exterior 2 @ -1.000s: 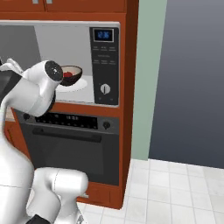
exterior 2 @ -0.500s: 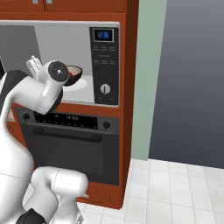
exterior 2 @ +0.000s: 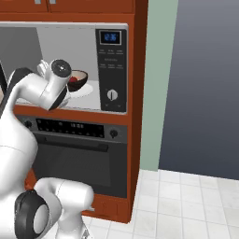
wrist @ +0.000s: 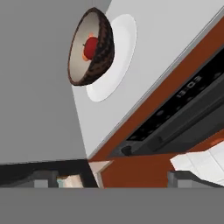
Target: The microwave is finished heating the shrimp and tomato. Take the bowl containing the food and place it on the dining counter.
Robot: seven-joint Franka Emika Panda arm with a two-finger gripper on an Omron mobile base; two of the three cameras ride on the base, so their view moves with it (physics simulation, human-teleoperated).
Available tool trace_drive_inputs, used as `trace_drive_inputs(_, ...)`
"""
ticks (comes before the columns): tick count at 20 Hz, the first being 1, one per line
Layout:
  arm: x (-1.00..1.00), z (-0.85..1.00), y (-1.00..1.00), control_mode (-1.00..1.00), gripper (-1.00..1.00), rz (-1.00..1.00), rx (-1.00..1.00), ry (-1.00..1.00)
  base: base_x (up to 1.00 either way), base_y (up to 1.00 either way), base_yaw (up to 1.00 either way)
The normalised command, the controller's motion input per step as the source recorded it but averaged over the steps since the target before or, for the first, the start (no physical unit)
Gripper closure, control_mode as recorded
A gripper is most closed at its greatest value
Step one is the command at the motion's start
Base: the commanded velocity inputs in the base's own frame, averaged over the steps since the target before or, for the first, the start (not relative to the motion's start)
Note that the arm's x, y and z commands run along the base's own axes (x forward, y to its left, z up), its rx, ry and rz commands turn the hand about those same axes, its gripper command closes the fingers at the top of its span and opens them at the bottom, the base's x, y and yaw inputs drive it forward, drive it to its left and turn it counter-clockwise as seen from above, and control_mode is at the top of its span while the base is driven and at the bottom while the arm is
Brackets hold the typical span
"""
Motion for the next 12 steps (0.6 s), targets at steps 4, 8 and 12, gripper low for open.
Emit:
trace_drive_inputs(4,0.86,-0.06,0.11,-1.0,-1.0,-0.13,-0.01,0.05,0.0,0.0,0.0)
trace_drive_inputs(8,0.83,0.0,0.01,-1.0,-1.0,-0.1,0.0,0.08,0.0,0.0,0.0)
trace_drive_inputs(12,0.28,0.0,0.01,-1.0,-1.0,-0.01,0.0,0.11,0.0,0.0,0.0)
